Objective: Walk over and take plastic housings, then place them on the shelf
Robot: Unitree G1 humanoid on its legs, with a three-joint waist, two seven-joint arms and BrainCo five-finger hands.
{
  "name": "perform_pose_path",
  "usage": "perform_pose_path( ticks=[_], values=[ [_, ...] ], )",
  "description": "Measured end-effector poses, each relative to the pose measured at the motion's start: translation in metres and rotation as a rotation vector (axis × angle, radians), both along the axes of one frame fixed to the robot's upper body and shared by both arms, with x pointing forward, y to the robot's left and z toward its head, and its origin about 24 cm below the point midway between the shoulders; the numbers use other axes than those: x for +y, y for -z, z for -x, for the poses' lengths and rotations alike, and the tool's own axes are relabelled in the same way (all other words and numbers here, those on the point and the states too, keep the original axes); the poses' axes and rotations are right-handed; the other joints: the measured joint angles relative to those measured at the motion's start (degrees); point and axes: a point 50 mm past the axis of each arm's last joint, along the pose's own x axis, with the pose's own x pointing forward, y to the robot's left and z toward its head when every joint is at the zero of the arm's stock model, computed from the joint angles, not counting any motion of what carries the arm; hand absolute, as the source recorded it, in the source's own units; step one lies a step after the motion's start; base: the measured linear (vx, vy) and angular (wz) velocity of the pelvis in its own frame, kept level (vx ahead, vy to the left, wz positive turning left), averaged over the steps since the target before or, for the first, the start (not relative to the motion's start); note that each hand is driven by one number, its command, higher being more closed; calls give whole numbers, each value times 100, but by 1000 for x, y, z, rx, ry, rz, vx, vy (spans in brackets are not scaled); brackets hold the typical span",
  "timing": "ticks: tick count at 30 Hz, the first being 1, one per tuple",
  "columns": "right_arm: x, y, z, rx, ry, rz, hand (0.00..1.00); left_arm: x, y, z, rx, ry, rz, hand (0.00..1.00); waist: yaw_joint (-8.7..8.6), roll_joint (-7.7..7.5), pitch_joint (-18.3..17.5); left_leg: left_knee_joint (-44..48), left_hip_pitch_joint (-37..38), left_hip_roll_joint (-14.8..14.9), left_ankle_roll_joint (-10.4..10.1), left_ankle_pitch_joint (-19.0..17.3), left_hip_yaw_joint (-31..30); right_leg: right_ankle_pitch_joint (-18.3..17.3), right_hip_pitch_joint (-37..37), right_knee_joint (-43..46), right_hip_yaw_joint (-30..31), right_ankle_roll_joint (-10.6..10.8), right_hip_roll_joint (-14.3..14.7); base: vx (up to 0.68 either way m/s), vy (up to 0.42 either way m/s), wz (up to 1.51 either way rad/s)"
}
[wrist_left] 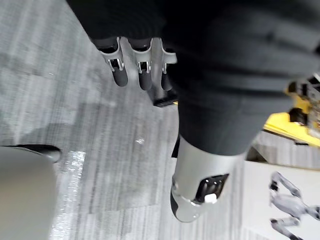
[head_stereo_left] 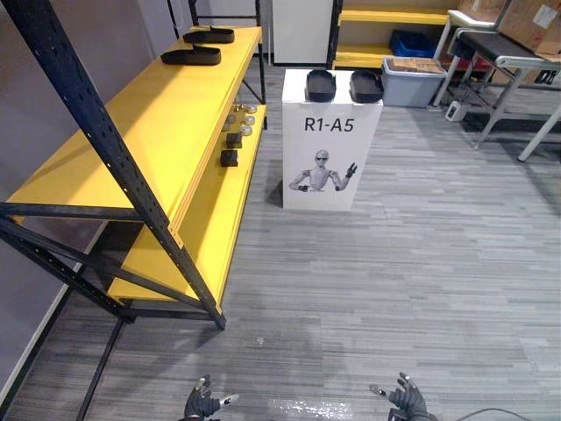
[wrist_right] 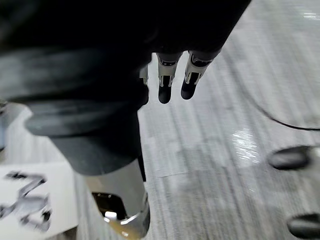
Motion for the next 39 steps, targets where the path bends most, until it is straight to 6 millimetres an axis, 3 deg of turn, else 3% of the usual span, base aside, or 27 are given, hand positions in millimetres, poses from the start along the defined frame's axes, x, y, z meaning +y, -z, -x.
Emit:
perform_pose_path(
  ticks=[6,22,26,27,29,31,33,35,38,39],
  values=[
    [-9,-13,-15,-60,-93,66,0,10,-9,-9,-61,-28,-20,0,2,29,118,-109,149,-10,1,0,62,10,118,-89,76,15,-8,12,8,-5],
    [-16,-15,-18,-63,-109,76,0,10,-17,-17,-120,-40,-25,0,-13,126,231,-151,138,-3,6,-11,238,105,59,-182,289,58,-1,-15,9,-6],
    [-15,-18,-27,-85,-97,77,0,10,-22,-22,-152,-42,-29,0,4,152,354,226,-44,46,19,-281,321,89,13,-154,347,93,20,7,29,-13],
    [-15,-20,-32,-100,-88,71,0,10,-24,-23,-162,-44,-29,0,60,192,374,550,-208,108,1,-517,387,-28,-116,52,431,158,65,30,48,-26],
    [-13,-21,-36,-112,-88,67,0,8,-26,-27,-180,-44,-25,0,66,191,447,1152,-405,129,83,-975,408,-639,-597,1248,435,345,45,64,45,-14],
    [-11,-21,-38,-115,-89,59,0,6,-26,-29,-182,-45,-18,0,70,209,535,1281,-304,126,172,-1163,389,-825,-1115,2586,326,533,0,80,31,3],
    [-7,-20,-37,-106,-91,48,0,6,-24,-25,-165,-60,-13,0,44,200,622,1304,-27,117,203,-1355,360,-896,-1715,3654,-164,557,-230,191,47,6],
    [-7,-21,-41,-115,-92,50,0,8,-25,-28,-171,-71,-15,0,34,179,653,1287,144,147,202,-1490,327,-905,-2146,3427,-415,528,-364,294,6,11],
    [-9,-23,-47,-122,-88,63,0,8,-28,-43,-201,-89,-3,0,-76,229,861,1090,563,346,87,-1585,98,-624,-2421,2038,-646,434,-296,433,-69,44],
    [-9,-24,-49,-122,-85,66,0,7,-31,-52,-213,-73,-10,0,-153,175,891,714,898,440,-101,-1568,-122,95,-2512,943,-680,445,-257,682,-188,67]
  ],
)
